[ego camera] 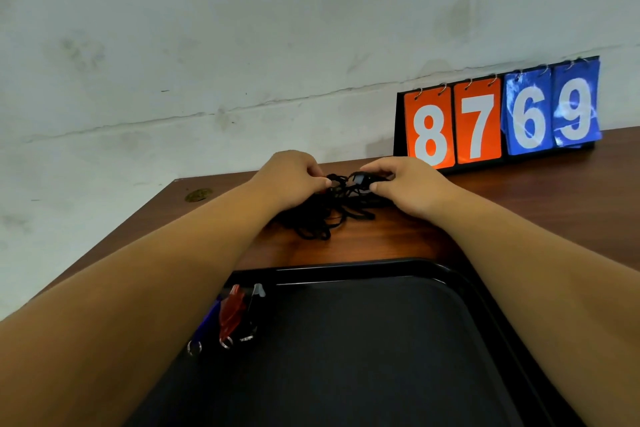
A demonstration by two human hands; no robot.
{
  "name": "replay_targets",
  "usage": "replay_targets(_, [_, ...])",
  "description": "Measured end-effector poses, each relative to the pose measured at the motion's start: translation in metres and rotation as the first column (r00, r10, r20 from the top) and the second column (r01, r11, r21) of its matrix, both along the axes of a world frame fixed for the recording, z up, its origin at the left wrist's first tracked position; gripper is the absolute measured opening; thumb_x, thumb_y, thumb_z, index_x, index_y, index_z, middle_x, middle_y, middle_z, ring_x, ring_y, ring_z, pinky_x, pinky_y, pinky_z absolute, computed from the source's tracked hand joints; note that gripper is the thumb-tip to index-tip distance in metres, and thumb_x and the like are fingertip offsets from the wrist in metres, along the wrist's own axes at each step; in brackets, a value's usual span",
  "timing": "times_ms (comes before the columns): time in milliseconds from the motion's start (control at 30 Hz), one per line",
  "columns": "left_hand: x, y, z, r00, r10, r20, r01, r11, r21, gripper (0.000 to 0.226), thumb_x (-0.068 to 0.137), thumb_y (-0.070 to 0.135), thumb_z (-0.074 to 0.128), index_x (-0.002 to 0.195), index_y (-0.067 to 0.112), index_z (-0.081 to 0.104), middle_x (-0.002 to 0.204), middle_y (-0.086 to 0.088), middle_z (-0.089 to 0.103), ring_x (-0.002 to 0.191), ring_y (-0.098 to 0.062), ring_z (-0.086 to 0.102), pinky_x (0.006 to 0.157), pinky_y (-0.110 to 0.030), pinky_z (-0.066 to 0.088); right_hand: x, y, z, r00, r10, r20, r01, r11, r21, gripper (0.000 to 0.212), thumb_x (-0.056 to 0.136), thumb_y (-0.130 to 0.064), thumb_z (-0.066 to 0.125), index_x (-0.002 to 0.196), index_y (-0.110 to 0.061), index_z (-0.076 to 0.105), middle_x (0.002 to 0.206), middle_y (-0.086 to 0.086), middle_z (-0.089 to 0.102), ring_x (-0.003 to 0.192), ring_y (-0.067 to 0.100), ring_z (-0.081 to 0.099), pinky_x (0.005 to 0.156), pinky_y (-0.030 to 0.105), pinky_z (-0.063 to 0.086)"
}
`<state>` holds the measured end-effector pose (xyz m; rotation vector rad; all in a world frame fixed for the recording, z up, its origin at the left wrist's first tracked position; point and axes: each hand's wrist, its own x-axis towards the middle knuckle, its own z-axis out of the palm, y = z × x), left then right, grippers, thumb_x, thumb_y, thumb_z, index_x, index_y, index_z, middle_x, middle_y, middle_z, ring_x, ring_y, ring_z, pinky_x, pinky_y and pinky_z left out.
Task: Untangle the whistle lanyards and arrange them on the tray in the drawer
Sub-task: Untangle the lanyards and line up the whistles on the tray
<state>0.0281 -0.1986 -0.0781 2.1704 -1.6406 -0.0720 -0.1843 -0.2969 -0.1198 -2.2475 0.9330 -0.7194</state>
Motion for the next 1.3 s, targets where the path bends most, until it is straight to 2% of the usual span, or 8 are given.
replay_targets(233, [0.005, 0.009, 0.011, 0.957, 0.01, -0.29, -0.028, 0.998, -0.056, 0.02, 0.09, 0.043, 0.085, 0.095, 0.025, 0.079, 0.095, 0.004, 0.081, 0.092, -0.016, 0.079, 0.094, -0.043, 0.064, -0.004, -0.001, 0.002, 0.996, -0.049, 0.078, 0.047, 0.998, 0.034, 0.05, 0.106, -0.027, 0.067, 0.154, -0.018, 0.055, 0.152, 0.004, 0.058, 0.136, 0.019, 0.055, 0.105, 0.027, 0.041])
replay_targets(467, [-0.007, 0.014, 0.017, 0.931, 0.006, -0.366, -0.03, 0.998, -0.06, 0.022, 0.086, 0.036, 0.09, 0.098, 0.02, 0.08, 0.095, 0.003, 0.082, 0.091, -0.011, 0.079, 0.095, -0.036, 0.064, -0.008, -0.004, 0.003, 0.984, -0.088, 0.158, 0.073, 0.993, 0.094, 0.051, 0.105, -0.016, 0.068, 0.153, -0.027, 0.053, 0.145, 0.004, 0.063, 0.105, 0.01, 0.063, 0.071, 0.011, 0.043])
replay_targets(633, [-0.011, 0.014, 0.016, 0.929, 0.007, -0.371, -0.03, 0.998, -0.058, 0.02, 0.084, 0.036, 0.092, 0.095, 0.023, 0.081, 0.091, 0.005, 0.082, 0.094, -0.013, 0.078, 0.099, -0.041, 0.062, -0.015, -0.002, 0.007, 0.977, -0.048, 0.205, 0.029, 0.995, 0.096, 0.067, 0.102, -0.007, 0.068, 0.157, -0.041, 0.049, 0.159, 0.002, 0.049, 0.124, 0.017, 0.059, 0.079, 0.009, 0.042])
replay_targets(733, [-0.012, 0.013, 0.017, 0.919, 0.01, -0.394, -0.037, 0.997, -0.063, 0.021, 0.082, 0.037, 0.093, 0.094, 0.023, 0.082, 0.093, 0.005, 0.082, 0.094, -0.013, 0.078, 0.099, -0.041, 0.062, -0.016, -0.005, 0.005, 0.966, -0.095, 0.242, 0.056, 0.985, 0.162, 0.057, 0.1, -0.004, 0.066, 0.144, -0.04, 0.058, 0.145, 0.0, 0.051, 0.089, 0.014, 0.063, 0.071, 0.021, 0.055])
replay_targets(867, [-0.013, 0.016, 0.019, 0.894, -0.009, -0.449, -0.031, 0.996, -0.081, 0.018, 0.09, 0.032, 0.088, 0.1, 0.018, 0.082, 0.091, 0.003, 0.084, 0.088, -0.01, 0.081, 0.095, -0.036, 0.065, -0.016, -0.01, 0.004, 0.937, -0.124, 0.326, 0.032, 0.961, 0.275, 0.053, 0.099, -0.015, 0.07, 0.147, -0.033, 0.058, 0.137, 0.003, 0.057, 0.105, 0.02, 0.067, 0.089, 0.032, 0.059])
replay_targets(967, [-0.015, 0.019, 0.02, 0.866, -0.014, -0.5, -0.053, 0.992, -0.119, 0.015, 0.1, 0.023, 0.077, 0.107, 0.011, 0.081, 0.092, -0.004, 0.084, 0.087, -0.012, 0.082, 0.092, -0.035, 0.066, -0.015, -0.006, 0.008, 0.893, -0.177, 0.413, 0.035, 0.944, 0.329, 0.049, 0.105, -0.019, 0.058, 0.151, -0.035, 0.058, 0.134, -0.003, 0.06, 0.108, 0.016, 0.068, 0.101, 0.037, 0.058])
replay_targets(1133, [-0.015, 0.027, 0.019, 0.835, -0.025, -0.55, -0.055, 0.99, -0.129, 0.022, 0.105, 0.023, 0.071, 0.121, 0.009, 0.078, 0.099, -0.011, 0.083, 0.085, -0.016, 0.082, 0.091, -0.037, 0.066, -0.02, 0.002, 0.005, 0.908, -0.204, 0.366, 0.152, 0.974, 0.166, 0.05, 0.109, -0.019, 0.057, 0.156, -0.035, 0.053, 0.149, 0.001, 0.057, 0.113, 0.013, 0.066, 0.072, 0.016, 0.049])
replay_targets(1300, [-0.022, 0.045, 0.027, 0.753, -0.039, -0.657, -0.067, 0.988, -0.136, 0.027, 0.103, 0.036, 0.072, 0.115, 0.011, 0.076, 0.109, -0.013, 0.079, 0.092, -0.021, 0.082, 0.091, -0.036, 0.066, -0.023, 0.017, 0.011, 0.889, -0.237, 0.393, 0.219, 0.972, 0.089, 0.04, 0.102, -0.027, 0.073, 0.141, -0.025, 0.065, 0.121, -0.009, 0.06, 0.115, 0.014, 0.061, 0.071, 0.012, 0.042])
